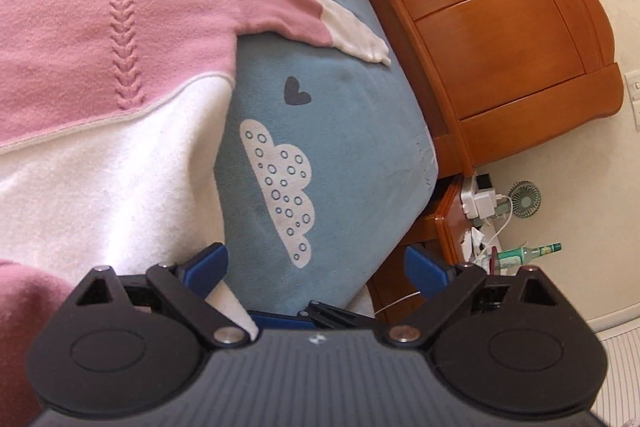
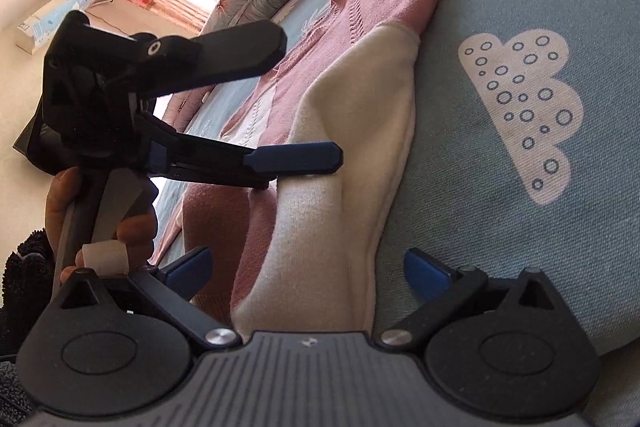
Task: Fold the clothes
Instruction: 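Release the hem with the left gripper and move both grippers over the sweater, then grasp the cream side edge of the sweater with the right gripper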
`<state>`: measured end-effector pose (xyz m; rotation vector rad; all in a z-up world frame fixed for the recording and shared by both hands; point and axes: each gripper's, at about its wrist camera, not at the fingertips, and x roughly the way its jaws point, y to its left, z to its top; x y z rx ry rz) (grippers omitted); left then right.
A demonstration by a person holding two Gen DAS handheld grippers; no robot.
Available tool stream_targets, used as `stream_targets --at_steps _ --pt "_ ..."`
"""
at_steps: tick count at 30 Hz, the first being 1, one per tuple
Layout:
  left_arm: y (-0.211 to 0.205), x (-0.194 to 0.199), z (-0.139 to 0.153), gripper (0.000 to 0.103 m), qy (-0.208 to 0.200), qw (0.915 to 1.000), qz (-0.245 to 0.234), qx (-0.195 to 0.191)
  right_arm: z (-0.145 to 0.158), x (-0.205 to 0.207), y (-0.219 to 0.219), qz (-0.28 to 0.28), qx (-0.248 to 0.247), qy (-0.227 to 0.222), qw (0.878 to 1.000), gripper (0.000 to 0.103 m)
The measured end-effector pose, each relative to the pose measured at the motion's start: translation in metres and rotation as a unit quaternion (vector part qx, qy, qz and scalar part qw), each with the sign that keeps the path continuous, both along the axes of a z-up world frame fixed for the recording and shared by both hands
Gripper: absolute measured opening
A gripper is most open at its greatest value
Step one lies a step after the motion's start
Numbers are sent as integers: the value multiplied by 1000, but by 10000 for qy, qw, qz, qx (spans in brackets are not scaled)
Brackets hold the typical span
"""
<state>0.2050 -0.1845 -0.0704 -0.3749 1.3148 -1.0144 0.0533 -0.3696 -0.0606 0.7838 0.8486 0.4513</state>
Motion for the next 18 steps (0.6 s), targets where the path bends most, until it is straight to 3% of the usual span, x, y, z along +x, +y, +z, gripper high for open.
stream_targets --at_steps 7,13,18 --pt "68 6 -17 95 188 9979 615 -70 0 10 -2 -109 90 174 9997 103" --pt "81 7 -22 95 228 9966 750 -240 -4 41 -4 -143 421 669 9968 103" --pt "93 2 -12 95 85 9944 948 -461 -15 68 -14 -328 999 894 9904 103"
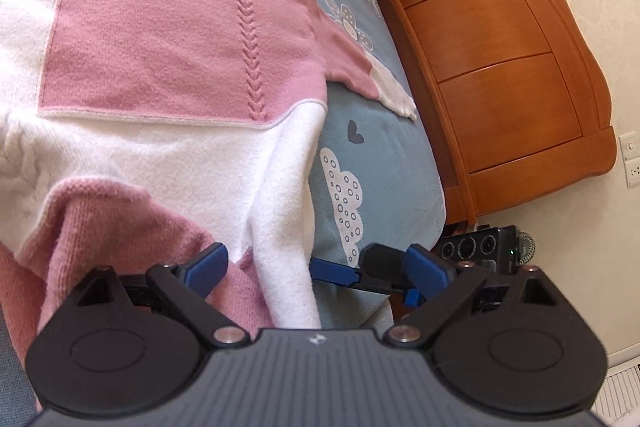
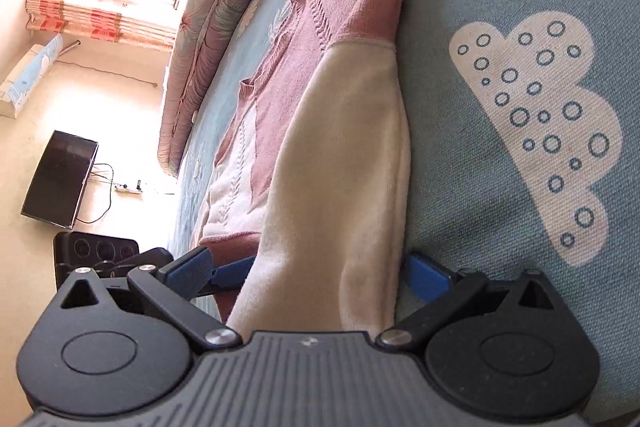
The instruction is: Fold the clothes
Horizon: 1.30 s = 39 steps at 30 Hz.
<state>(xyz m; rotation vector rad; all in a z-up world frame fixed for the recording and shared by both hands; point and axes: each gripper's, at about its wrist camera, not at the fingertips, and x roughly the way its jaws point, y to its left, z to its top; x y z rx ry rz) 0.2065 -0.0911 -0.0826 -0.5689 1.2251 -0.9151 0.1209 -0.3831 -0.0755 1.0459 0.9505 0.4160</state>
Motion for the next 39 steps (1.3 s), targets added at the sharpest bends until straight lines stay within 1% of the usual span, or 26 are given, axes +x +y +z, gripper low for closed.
stream_targets --at_steps 2,4,6,9,10,13,16,17,18,20,21,22,23,25,27,29,39 --pt "9 -2 1 95 -80 9999 140 -5 -1 4 -2 -39 96 30 9999 103" --pt "19 -4 2 95 -158 9995 282 -6 -2 2 0 -18 93 11 10000 103" --pt "28 -5 -3 95 -109 9990 443 14 -1 -4 5 88 62 5 9999 103" --pt "43 -4 -15 95 35 9976 693 39 2 -6 14 378 -157 -104 9991 103" --pt "47 -4 -18 95 91 9971 758 17 1 -2 14 353 -86 -112 9993 103" --pt "53 -5 -21 95 161 9961 856 -144 -7 17 6 216 367 -100 9990 103" --pt "55 -9 -21 95 147 9955 917 -184 -13 21 -4 91 785 -156 9967 103" --pt "56 -10 -22 95 149 9952 941 -205 -14 18 -5 168 787 -231 9965 100" --pt "56 -11 -23 95 162 9949 965 -235 -14 13 -6 245 666 -301 9970 96" --pt "57 -11 -26 95 200 9940 1031 -307 -17 2 -8 279 378 -313 9984 70" --pt "59 -11 -28 95 218 9936 1059 -336 -20 -2 -11 206 377 -333 9985 65" --pt "59 -11 -29 95 230 9933 1080 -348 -25 -3 -14 127 390 -306 9987 55" --pt "59 -10 -29 95 232 9931 1093 -345 -29 -3 -17 68 370 -224 9990 37" --pt "57 -10 -27 95 208 9934 1085 -308 -37 -3 -20 31 378 -165 9991 9" --pt "56 -11 -27 95 184 9937 1074 -280 -41 -4 -21 21 348 -155 9993 10" --pt "57 -12 -27 95 188 9936 1083 -277 -37 -6 -17 5 183 -186 9997 10" --pt "56 -12 -26 95 155 9937 1092 -181 -35 -12 -15 3 66 -180 9998 10"
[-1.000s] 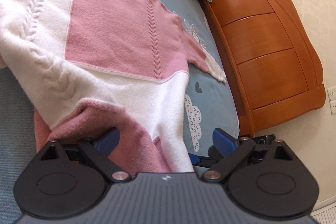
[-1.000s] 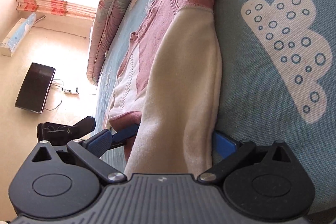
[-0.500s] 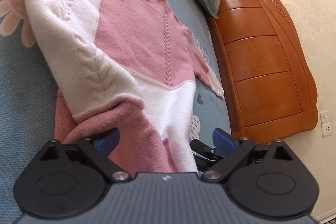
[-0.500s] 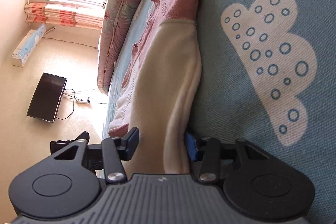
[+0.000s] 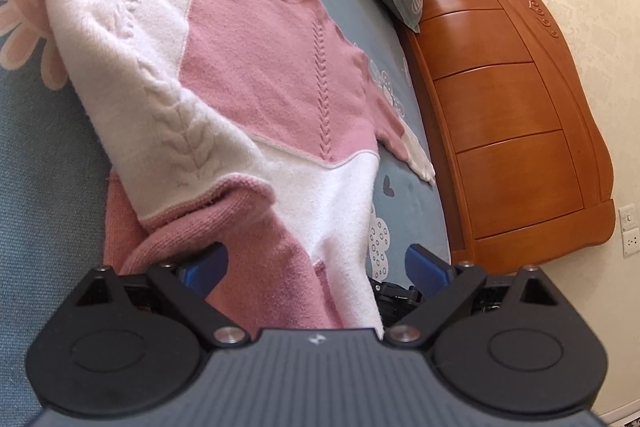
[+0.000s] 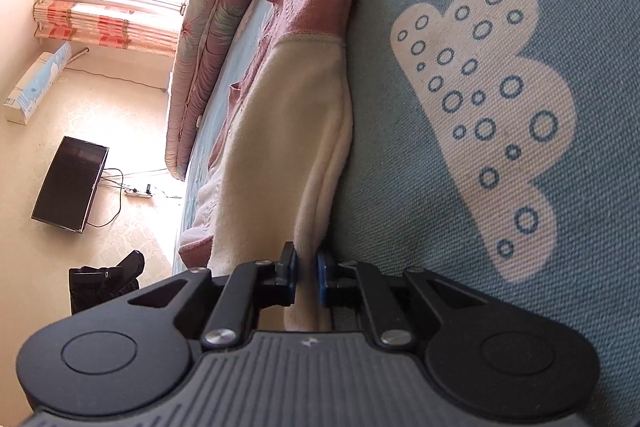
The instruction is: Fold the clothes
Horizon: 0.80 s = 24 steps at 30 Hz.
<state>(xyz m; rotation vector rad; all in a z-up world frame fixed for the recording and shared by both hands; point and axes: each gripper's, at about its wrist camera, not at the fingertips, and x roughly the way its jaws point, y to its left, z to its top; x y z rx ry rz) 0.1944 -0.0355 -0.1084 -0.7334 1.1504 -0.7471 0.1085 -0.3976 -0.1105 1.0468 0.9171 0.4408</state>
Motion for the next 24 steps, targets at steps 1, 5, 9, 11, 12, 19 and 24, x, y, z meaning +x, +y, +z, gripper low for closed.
stream_targets --at_steps 1,5,9,11,12,19,24 --pt "0 -1 0 95 -1 10000 -4 8 1 0 1 -12 -24 1 10000 10" --pt "0 -2 2 95 -7 10000 -29 47 6 0 3 -102 15 155 9998 12" --pt "0 -3 3 95 -26 9999 -74 83 16 -6 -3 -154 -160 150 9996 15" --pt "0 -4 3 95 -25 9999 -76 84 23 -11 -12 -216 -238 96 9994 16" --pt "0 -4 3 95 -26 9999 -77 87 28 -14 -16 -247 -273 61 9993 16" --pt "-2 -4 4 95 -54 9998 -117 159 53 -33 -51 -388 -821 -14 9959 16" --pt "-2 -4 6 95 -66 9997 -147 185 60 -47 -80 -579 -1503 271 9866 16"
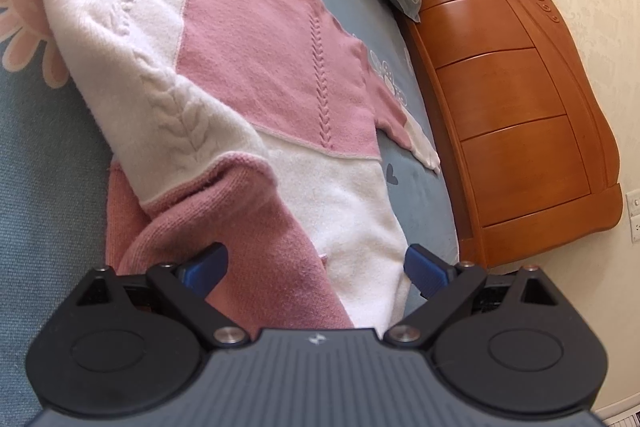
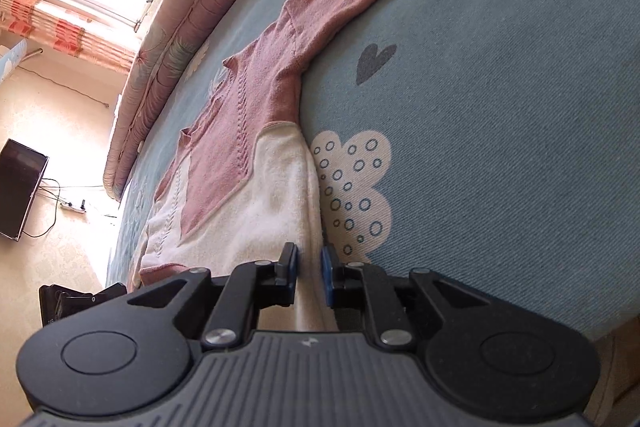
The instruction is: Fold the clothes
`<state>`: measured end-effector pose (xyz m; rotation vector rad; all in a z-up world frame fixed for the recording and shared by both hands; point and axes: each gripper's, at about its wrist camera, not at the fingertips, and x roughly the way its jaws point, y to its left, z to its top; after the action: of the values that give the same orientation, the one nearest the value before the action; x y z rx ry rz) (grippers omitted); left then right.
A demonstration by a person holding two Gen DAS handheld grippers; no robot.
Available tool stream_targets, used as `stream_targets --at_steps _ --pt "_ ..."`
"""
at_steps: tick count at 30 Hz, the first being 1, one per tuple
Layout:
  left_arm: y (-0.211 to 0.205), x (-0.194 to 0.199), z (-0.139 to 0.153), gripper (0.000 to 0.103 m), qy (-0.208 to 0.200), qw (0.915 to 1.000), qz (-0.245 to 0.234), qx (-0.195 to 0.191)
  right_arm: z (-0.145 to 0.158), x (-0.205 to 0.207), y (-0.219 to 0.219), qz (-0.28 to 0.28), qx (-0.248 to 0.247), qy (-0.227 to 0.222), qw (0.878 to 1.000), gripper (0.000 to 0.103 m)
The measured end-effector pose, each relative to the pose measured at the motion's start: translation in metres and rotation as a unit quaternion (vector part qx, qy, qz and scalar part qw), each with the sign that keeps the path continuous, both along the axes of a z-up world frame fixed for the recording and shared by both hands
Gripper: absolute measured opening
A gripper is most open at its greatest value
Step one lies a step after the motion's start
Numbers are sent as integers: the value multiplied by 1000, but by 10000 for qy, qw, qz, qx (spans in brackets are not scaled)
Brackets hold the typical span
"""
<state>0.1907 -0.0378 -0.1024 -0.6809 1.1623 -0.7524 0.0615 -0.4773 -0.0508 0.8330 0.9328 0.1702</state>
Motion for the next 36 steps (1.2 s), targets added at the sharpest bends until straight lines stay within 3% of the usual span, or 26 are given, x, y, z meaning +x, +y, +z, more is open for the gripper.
stream_targets --at_steps 2,5,6,8,12,14,17,22,24,28,31,33,36 --pt "0 0 0 95 -1 10000 4 6 2 -5 -9 -85 -353 139 9992 17" --pt "-2 0 2 95 -22 10000 -3 50 3 -11 -19 -144 -408 122 9990 20" --pt "-3 0 3 95 -33 10000 -8 71 4 -9 -19 -162 -380 55 9991 25" --pt "-5 -1 3 95 -63 9999 -35 129 6 1 -17 -178 -277 -59 9994 53" --pt "-6 0 2 95 -49 9999 -36 141 -2 37 -11 -106 103 -256 9996 58" --pt "-5 1 1 95 -15 9999 -18 108 -14 63 -8 -53 502 -246 9984 65" --pt "-4 3 -1 95 34 10000 -11 81 -27 98 -2 -4 909 -252 9955 65" --pt "-5 7 -5 95 101 9999 -3 41 -33 146 7 214 1060 -294 9937 64" --pt "-5 8 -6 95 122 9999 0 13 -36 158 7 268 1137 -337 9926 58" --pt "-4 9 -8 95 137 9999 -8 -43 -53 156 -4 125 1288 -310 9911 10" --pt "0 8 -8 95 155 9998 -16 -88 -55 151 -10 -5 1536 -416 9873 13" --pt "1 8 -8 95 160 9998 -22 -103 -47 148 -13 -119 1525 -476 9871 23" --pt "2 8 -8 95 157 9998 -18 -120 -23 133 -33 -508 1614 -976 9807 24"
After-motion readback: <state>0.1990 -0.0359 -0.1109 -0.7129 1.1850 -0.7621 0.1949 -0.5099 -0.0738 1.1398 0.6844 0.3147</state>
